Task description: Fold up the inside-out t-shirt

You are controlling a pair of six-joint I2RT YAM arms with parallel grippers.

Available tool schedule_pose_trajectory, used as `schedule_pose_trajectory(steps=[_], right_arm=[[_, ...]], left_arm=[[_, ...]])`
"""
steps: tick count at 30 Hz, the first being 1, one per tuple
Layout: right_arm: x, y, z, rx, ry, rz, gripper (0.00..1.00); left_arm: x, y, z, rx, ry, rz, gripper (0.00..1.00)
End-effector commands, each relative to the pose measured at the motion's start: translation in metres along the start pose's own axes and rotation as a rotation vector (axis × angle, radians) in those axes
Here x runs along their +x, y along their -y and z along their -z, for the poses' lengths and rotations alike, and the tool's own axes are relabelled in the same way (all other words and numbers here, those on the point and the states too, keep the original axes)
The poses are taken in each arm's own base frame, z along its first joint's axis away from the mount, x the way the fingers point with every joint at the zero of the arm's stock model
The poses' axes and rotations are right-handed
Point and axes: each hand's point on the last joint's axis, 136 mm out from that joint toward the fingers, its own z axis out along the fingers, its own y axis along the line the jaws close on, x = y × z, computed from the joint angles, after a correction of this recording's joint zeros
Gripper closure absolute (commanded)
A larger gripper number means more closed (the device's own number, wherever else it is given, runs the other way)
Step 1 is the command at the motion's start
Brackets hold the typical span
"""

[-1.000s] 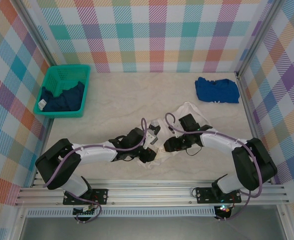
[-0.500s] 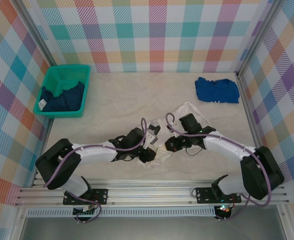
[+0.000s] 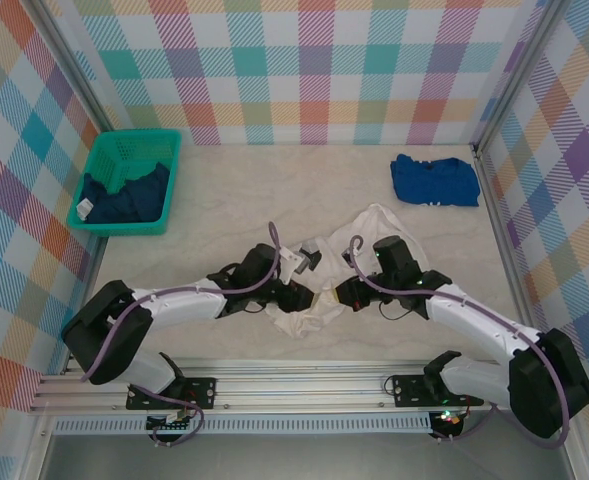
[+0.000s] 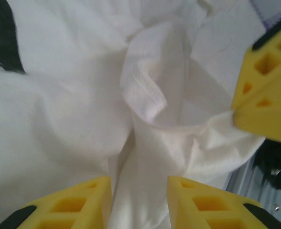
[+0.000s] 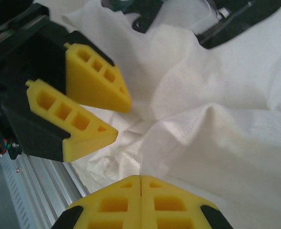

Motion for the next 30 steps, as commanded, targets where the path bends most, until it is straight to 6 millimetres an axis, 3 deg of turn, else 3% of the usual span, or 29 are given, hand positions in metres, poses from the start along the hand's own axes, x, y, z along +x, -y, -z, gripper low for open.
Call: schedule_pose_trajectory(steps=[1, 12, 18, 24, 30], right_arm=[[-0.020, -0.016, 0.004, -0.071, 0.093, 0.070, 1.00], [-0.025, 0.000, -0.007, -0.017, 0.098, -0.003, 1.00], [-0.019, 0.031, -0.006, 0.171, 0.033, -0.085, 0.74], [-0.014, 0.042, -0.003, 0.239, -0.007, -0.127, 0.70], [0.012, 0.036, 0.008, 0.232, -0.113, -0.197, 0.64]], left_arm=[[-0.025, 0.024, 0.006, 0.159, 0.038, 0.038, 0.61], [-0.040, 0.036, -0.007, 0.271, 0.017, 0.087, 0.54], [-0.041, 0.020, -0.017, 0.209, 0.016, 0.126, 0.54], [-0.035, 0.015, -0.022, 0.182, -0.021, 0.150, 0.53], [-0.016, 0.017, -0.011, 0.069, -0.044, 0.078, 0.51]])
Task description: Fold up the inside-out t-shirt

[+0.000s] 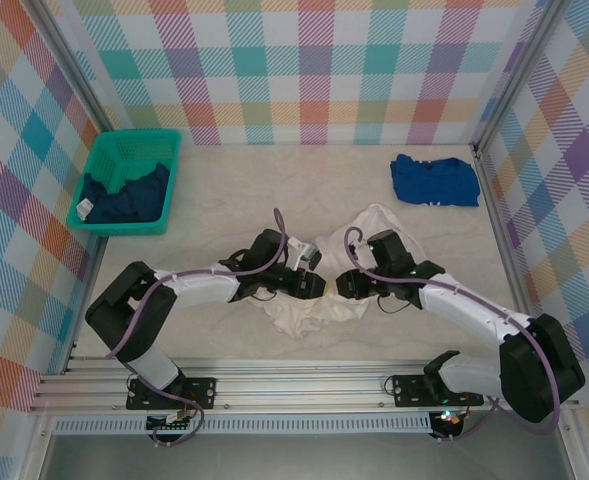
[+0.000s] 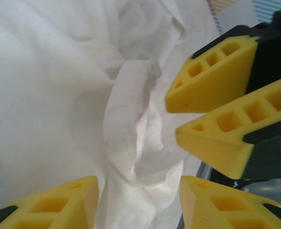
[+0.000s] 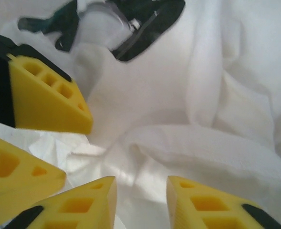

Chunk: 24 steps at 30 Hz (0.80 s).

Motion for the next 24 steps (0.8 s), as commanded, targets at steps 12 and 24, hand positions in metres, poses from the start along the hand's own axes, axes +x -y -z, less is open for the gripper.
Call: schedule_pose_trajectory(steps=[12, 24], right_arm=[[0.044, -0.008, -0.006, -0.093, -0.193, -0.068, 0.58], [0.065, -0.004, -0.008, -0.126, -0.152, -0.089, 0.60]], left_arm=[[0.006, -0.001, 0.035, -0.151, 0.069, -0.080, 0.49], [0.007, 0.013, 0.021, -0.122, 0.022, -0.099, 0.48]])
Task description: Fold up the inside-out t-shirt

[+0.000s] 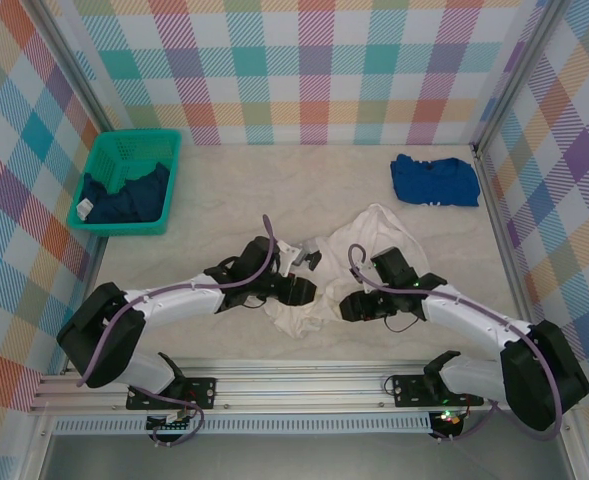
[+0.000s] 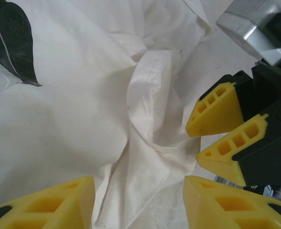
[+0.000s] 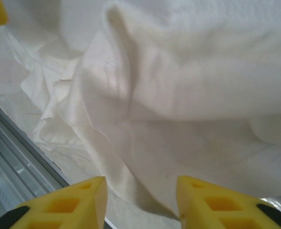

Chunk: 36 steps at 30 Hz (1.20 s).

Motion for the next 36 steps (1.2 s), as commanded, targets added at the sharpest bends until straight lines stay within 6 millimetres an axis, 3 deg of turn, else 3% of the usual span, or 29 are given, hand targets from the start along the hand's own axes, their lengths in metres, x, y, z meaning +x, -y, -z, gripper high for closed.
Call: schedule_pose_trajectory(steps=[1, 8, 14, 22, 30, 36], right_arm=[[0.001, -0.005, -0.002, -0.047, 0.015, 0.010, 0.62], [-0.008, -0.014, 0.003, -0.097, 0.092, 0.038, 0.89], [-0.025, -0.027, 0.012, -0.161, 0.186, 0.034, 1.00], [-0.045, -0.027, 0.031, -0.199, 0.278, -0.027, 1.00], [-0.050, -0.024, 0.036, -0.207, 0.304, -0.045, 1.00], [-0.051, -0.025, 0.038, -0.217, 0.317, -0.044, 1.00]], left_arm=[[-0.001, 0.019, -0.008, 0.015, -0.034, -0.054, 0.48], [0.005, 0.041, -0.022, -0.007, -0.066, -0.074, 0.50], [0.007, 0.042, -0.026, -0.015, -0.074, -0.099, 0.52], [0.003, 0.040, -0.033, -0.031, -0.098, -0.142, 0.53], [-0.005, 0.026, -0.042, -0.072, -0.108, -0.140, 0.53], [-0.010, 0.029, -0.052, -0.047, -0.123, -0.151, 0.53]])
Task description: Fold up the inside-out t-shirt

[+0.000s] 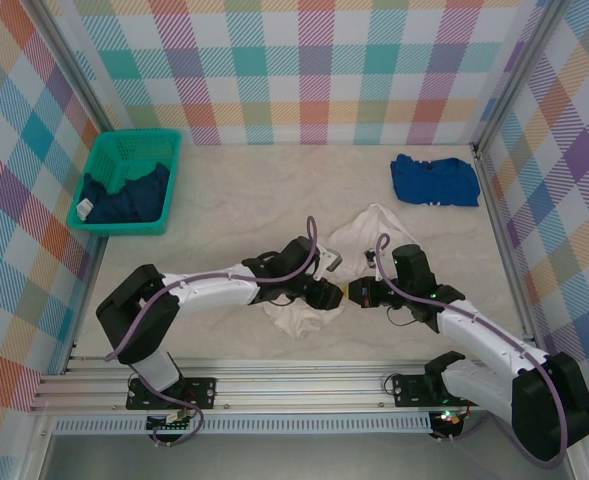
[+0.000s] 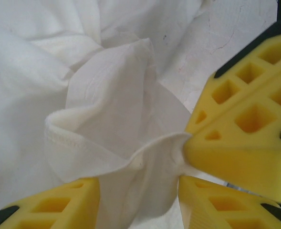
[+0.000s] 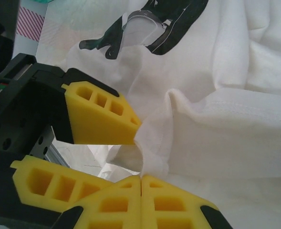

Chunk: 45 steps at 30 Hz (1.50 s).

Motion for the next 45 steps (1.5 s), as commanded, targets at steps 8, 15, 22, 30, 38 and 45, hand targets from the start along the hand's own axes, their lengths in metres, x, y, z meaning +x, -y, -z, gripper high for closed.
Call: schedule_pose_trajectory(steps=[8, 15, 22, 30, 38, 45], right_arm=[[-0.003, -0.004, 0.004, -0.029, 0.027, 0.007, 1.00], [-0.002, -0.001, 0.002, -0.022, 0.023, 0.006, 1.00], [-0.004, -0.002, 0.002, -0.024, 0.027, 0.006, 1.00], [-0.006, -0.003, 0.001, -0.028, 0.032, 0.004, 1.00], [-0.004, 0.001, 0.000, -0.013, 0.024, 0.001, 1.00], [-0.009, 0.002, -0.001, 0.006, 0.025, 0.004, 1.00]], left_arm=[[-0.010, -0.008, -0.004, 0.064, -0.008, 0.031, 0.63], [-0.004, -0.009, -0.003, 0.132, -0.026, 0.067, 0.61], [0.008, -0.014, -0.008, 0.128, -0.074, 0.062, 0.66], [0.013, -0.014, -0.018, 0.124, -0.110, 0.044, 0.65], [-0.006, -0.008, -0.013, 0.152, -0.042, 0.062, 0.80], [-0.017, -0.010, 0.002, 0.145, 0.013, 0.067, 0.94]])
